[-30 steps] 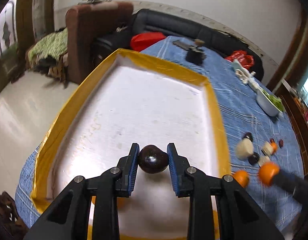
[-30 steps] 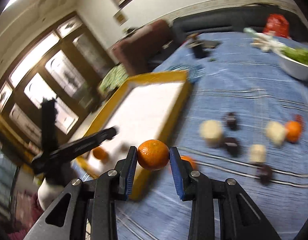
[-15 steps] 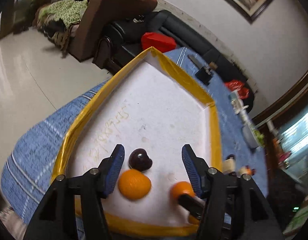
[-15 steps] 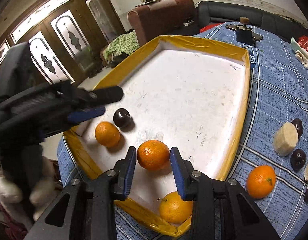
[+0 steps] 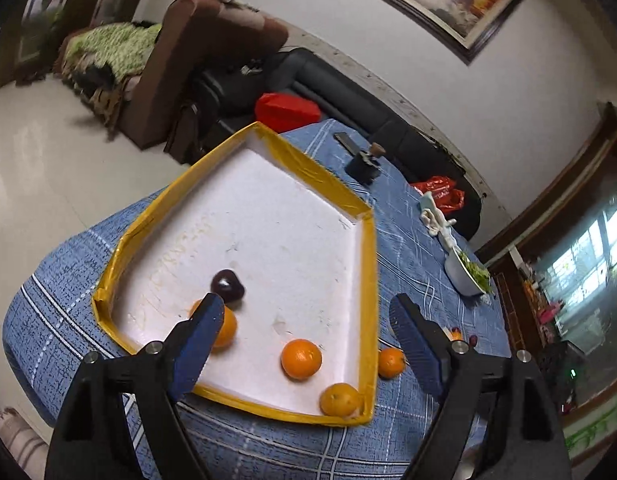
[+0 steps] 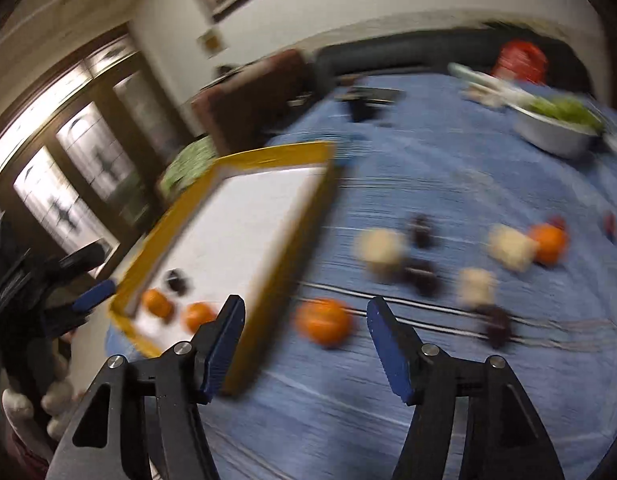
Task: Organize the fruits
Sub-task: 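Move both tools back toward the remaining fruit, then grasp a white root piece with the left tool while the right tool grasps a dark plum, then carry the white piece and plum into the tray and open both tools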
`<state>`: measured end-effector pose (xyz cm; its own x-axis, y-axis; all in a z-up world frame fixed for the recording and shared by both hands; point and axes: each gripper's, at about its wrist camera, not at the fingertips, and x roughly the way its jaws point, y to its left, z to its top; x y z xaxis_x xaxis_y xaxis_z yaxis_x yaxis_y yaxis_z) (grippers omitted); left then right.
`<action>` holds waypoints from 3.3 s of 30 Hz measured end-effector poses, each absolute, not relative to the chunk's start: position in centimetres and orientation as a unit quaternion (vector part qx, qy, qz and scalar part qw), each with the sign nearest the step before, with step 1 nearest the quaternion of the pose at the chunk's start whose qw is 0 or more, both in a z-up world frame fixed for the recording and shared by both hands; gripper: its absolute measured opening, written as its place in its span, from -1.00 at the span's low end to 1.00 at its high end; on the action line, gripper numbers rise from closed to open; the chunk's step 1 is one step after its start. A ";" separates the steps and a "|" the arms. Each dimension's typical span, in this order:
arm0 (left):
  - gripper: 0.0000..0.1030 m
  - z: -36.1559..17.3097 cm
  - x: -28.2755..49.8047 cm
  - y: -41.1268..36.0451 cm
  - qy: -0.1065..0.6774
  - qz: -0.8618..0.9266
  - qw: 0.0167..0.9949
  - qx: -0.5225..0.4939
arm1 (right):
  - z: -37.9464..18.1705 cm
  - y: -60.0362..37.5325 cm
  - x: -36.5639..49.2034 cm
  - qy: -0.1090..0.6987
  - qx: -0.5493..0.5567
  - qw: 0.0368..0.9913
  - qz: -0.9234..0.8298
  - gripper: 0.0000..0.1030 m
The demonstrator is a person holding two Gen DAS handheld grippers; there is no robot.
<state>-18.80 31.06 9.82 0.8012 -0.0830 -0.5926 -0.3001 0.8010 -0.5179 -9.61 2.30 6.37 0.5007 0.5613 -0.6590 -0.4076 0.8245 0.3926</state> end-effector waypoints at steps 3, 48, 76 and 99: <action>0.63 9.7 -18.3 29.6 0.323 0.050 0.898 -0.296 | 5.7 -3.2 -8.9 0.424 0.121 0.868 0.231 0.33; 0.38 6.5 -6.0 12.8 0.434 -0.032 0.899 -0.059 | 2.3 -3.5 -6.1 0.440 0.061 0.859 0.256 -0.40; -0.33 7.2 -5.8 16.4 0.405 -0.010 0.903 -0.143 | 3.7 -5.1 -6.5 0.406 0.098 0.868 0.267 -0.40; -0.32 6.6 -9.3 34.2 0.405 0.128 0.885 -0.192 | 8.8 12.0 -7.2 0.433 0.031 0.812 0.390 -0.39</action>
